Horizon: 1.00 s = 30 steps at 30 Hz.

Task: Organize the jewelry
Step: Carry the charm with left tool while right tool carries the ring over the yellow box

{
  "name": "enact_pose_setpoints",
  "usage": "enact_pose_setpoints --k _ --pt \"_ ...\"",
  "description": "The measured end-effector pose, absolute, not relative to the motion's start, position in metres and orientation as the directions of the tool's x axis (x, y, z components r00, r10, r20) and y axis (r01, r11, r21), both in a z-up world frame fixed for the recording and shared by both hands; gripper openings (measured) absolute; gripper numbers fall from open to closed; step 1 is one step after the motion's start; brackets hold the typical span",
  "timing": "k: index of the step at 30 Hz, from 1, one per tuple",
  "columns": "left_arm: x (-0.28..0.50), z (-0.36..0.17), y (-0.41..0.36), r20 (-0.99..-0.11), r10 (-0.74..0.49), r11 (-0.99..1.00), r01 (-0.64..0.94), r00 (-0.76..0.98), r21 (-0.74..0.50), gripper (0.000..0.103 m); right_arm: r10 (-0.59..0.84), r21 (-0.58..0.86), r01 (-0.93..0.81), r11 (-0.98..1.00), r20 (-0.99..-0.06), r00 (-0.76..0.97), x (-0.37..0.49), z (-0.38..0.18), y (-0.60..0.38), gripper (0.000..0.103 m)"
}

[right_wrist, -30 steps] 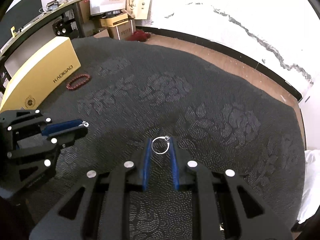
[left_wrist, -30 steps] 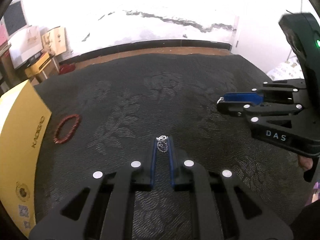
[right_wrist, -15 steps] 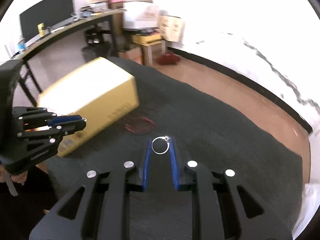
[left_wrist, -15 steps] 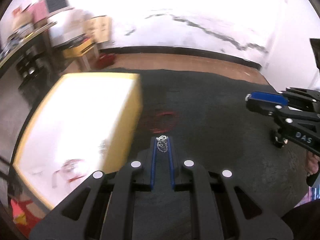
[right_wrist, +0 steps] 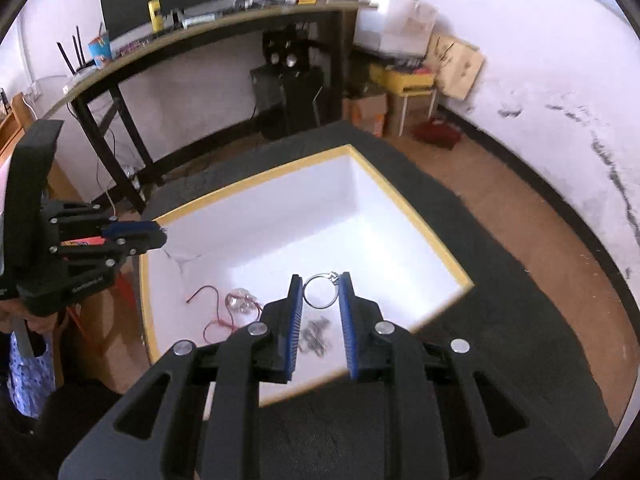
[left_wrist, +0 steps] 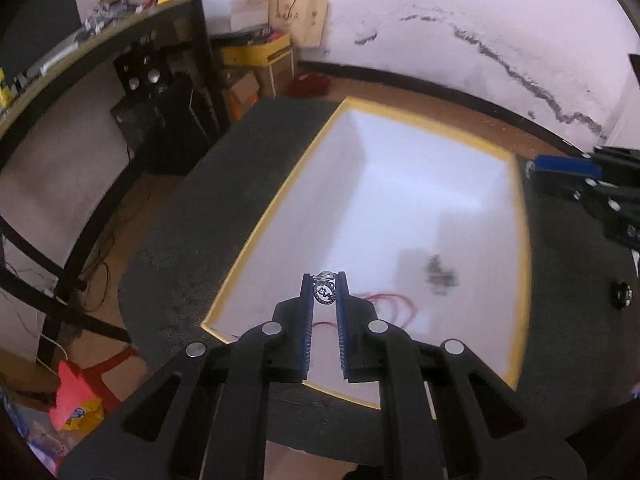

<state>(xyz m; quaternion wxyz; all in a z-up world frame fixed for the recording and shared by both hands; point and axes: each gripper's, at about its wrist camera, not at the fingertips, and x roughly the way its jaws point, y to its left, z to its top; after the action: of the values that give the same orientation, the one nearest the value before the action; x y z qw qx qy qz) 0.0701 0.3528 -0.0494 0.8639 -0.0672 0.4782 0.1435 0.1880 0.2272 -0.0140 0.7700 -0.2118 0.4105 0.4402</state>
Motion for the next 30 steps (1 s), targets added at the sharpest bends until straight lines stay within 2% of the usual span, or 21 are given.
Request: enact_pose_setpoints --k 4,12,30 --pt "0.08 -0.077 0.366 -0.856 0.178 0.949 -0.314 0.486 0.019 0.01 0.453 0.004 -0.848 0.53 -0.846 0.28 0.211 -0.046 0.253 0.019" --pt "0.093 -0.102 0.373 -0.864 0.164 0.949 -0.316 0.476 0.006 0.01 0.41 -0.01 -0.84 0.543 -0.87 0.275 0.23 -0.077 0.255 0.019" --pt "0.105 -0.113 0.368 -0.871 0.186 0.953 -0.298 0.454 0.049 0.01 0.372 -0.028 -0.84 0.543 -0.888 0.27 0.239 -0.092 0.256 0.019"
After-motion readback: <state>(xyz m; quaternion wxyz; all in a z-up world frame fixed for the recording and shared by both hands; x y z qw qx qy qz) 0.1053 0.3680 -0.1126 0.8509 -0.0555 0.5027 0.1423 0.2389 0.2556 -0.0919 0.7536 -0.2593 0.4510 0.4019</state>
